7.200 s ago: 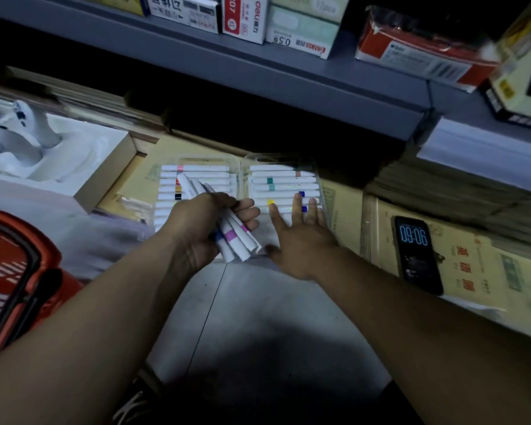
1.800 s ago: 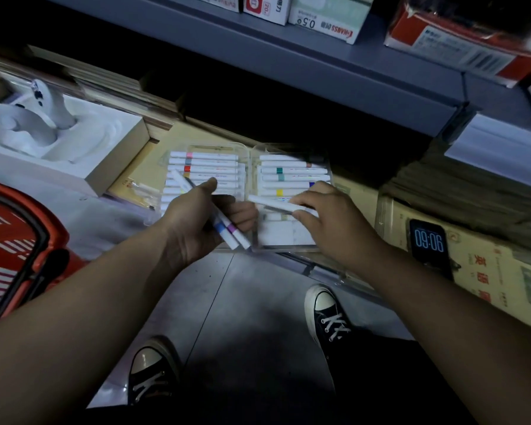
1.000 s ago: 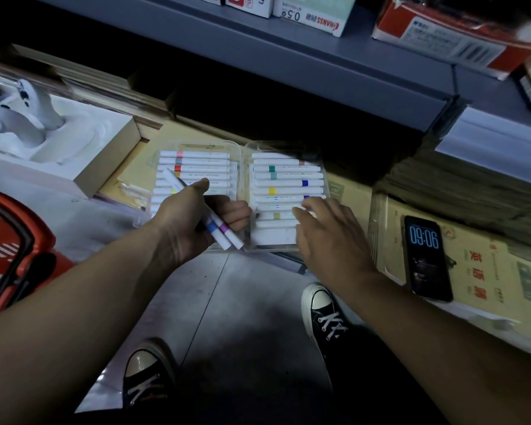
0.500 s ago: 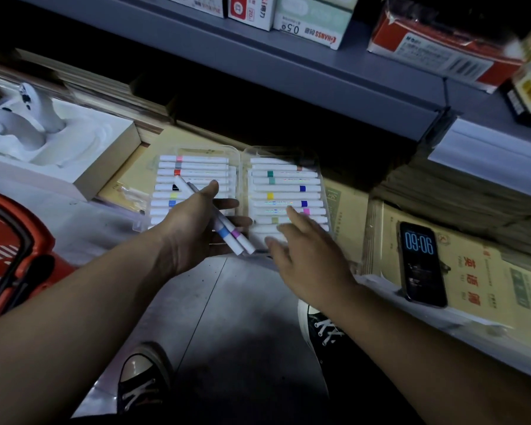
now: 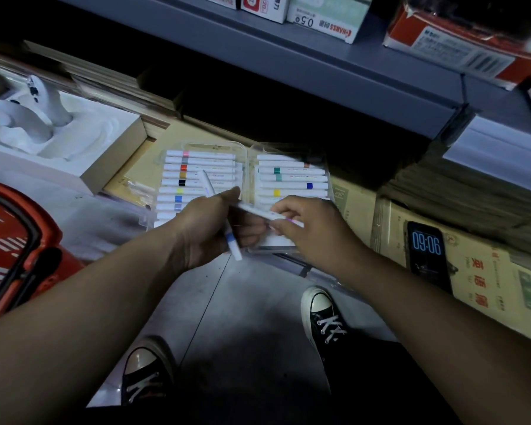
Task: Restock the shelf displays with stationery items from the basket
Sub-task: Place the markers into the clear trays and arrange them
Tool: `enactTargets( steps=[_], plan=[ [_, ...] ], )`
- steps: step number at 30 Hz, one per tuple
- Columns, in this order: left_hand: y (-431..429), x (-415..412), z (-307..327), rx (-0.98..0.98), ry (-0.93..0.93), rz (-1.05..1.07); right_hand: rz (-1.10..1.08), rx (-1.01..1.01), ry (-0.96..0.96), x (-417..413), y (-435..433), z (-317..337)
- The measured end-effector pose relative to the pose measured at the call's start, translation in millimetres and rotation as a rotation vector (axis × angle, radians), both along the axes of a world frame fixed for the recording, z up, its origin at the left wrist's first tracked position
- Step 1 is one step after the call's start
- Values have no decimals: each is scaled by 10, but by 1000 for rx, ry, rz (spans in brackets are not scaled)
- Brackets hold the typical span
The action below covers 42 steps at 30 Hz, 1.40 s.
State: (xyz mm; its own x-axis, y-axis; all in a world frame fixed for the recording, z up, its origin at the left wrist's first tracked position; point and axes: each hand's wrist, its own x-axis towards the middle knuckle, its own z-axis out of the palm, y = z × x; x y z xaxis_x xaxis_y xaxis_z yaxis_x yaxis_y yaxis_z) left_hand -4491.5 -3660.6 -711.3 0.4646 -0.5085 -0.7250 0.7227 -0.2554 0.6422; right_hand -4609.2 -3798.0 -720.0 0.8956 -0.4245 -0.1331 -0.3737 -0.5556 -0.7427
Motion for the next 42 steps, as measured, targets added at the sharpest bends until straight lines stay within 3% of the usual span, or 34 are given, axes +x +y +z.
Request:
enactTargets(
  steps=[3, 7, 16, 21, 27, 33, 40, 42],
  plan=[
    [45, 60, -63, 90, -51, 47, 69, -330, 68, -159, -238, -82],
    [85, 118, -102, 257, -220, -42, 129, -495, 144, -354, -384, -188],
    [57, 40, -68, 302, -271, -176, 133, -857, 45, -440, -311, -353],
    [111, 5, -35, 321, -293, -132, 213, -1067, 88, -476, -328, -481],
    [102, 17, -66, 251, -252, -50, 198, -1118, 92, -526, -169, -451],
    [75, 16, -84, 158, -52, 54, 252, -848, 246, -605, 169, -555],
    [42, -7, -114, 149, -69, 12, 363, -763, 318, -652, 134, -602],
    [36, -29, -125, 94, -23, 26, 309, -565, 280, -568, 143, -407]
  ],
)
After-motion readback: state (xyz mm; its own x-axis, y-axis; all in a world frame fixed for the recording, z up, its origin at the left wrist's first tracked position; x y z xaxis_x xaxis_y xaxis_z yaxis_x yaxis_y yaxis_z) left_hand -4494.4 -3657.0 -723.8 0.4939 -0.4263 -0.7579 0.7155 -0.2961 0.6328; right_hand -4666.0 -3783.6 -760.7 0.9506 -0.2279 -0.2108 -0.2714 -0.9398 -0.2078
